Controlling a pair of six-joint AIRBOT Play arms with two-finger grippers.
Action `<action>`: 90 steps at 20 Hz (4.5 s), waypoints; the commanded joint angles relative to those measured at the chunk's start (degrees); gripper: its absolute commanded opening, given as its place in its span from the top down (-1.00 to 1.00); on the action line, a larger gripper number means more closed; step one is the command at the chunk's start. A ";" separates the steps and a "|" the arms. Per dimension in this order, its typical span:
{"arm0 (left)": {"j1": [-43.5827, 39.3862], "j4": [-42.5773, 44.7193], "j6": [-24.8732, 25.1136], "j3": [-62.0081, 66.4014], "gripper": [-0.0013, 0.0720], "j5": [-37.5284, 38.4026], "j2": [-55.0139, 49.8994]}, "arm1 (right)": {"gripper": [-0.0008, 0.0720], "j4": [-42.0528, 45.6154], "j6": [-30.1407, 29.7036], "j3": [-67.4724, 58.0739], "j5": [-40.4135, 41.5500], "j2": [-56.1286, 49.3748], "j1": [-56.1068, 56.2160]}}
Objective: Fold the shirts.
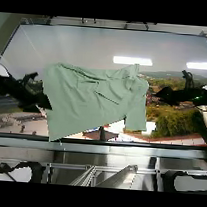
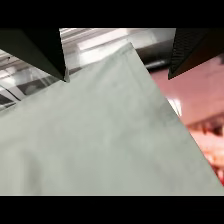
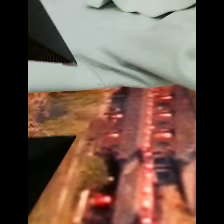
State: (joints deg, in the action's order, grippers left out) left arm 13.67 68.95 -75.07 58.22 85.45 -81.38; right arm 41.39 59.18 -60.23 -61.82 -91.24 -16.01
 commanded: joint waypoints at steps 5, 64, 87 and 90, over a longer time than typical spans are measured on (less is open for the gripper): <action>-5.60 0.00 -8.35 -18.21 -0.89 -10.36 2.95 | -0.01 -2.82 -0.74 0.04 0.07 -6.29 8.52; 14.03 -9.01 10.05 22.29 -0.20 3.54 -20.00 | 0.19 3.04 4.13 5.77 -11.30 16.83 -11.41; 0.87 -10.38 10.51 7.43 0.95 -11.63 -20.17 | 0.92 -28.13 -13.57 35.41 4.33 12.07 -2.67; 3.72 -11.58 10.51 7.41 0.93 -9.79 -15.65 | 0.92 -28.20 -13.31 34.14 -2.75 17.20 -7.04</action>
State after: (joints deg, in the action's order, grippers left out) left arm 16.19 57.17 -64.88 65.56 73.56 -99.79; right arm 14.66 46.59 -25.12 -57.89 -77.34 -20.25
